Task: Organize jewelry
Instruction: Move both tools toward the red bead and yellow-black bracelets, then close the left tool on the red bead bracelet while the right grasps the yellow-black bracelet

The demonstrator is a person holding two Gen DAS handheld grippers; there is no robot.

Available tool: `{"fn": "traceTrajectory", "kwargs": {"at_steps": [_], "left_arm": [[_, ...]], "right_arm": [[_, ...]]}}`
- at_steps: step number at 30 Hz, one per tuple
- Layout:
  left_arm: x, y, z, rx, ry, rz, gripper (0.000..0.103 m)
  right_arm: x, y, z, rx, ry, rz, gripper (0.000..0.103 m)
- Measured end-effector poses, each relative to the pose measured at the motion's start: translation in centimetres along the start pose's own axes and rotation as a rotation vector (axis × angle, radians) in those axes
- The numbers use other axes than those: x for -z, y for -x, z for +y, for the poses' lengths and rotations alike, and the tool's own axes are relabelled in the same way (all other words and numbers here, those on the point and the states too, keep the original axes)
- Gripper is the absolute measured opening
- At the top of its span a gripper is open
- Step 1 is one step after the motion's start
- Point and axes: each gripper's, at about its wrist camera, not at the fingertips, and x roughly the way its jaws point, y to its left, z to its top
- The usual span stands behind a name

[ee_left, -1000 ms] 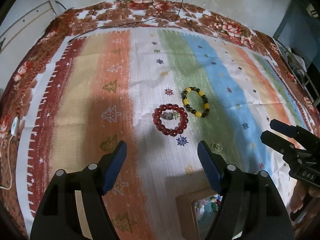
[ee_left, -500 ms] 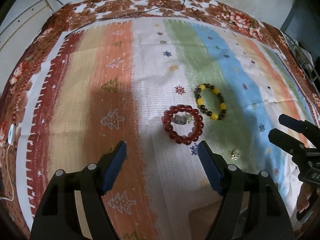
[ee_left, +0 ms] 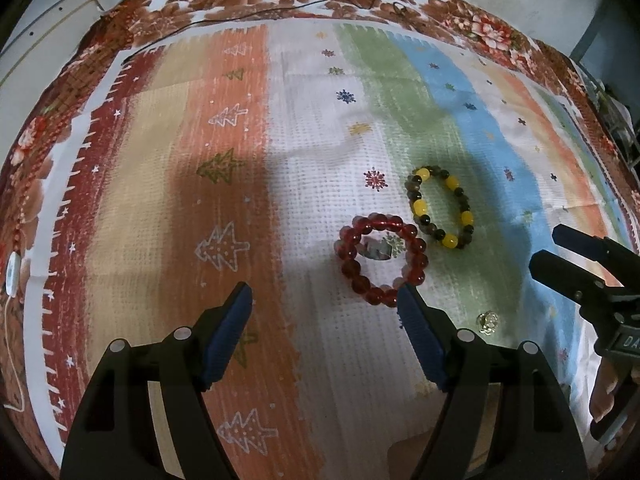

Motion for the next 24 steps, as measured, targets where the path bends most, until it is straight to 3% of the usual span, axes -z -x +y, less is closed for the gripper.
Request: {"fn": "traceTrajectory", "kwargs": {"at_steps": [24], "left_arm": [[-0.8, -3.5, 0.5, -0.029, -0.019, 0.058, 0.075]], "right_arm": [[-2.7, -5.0, -0.9, 0.126, -0.005, 0.045, 0.088]]}}
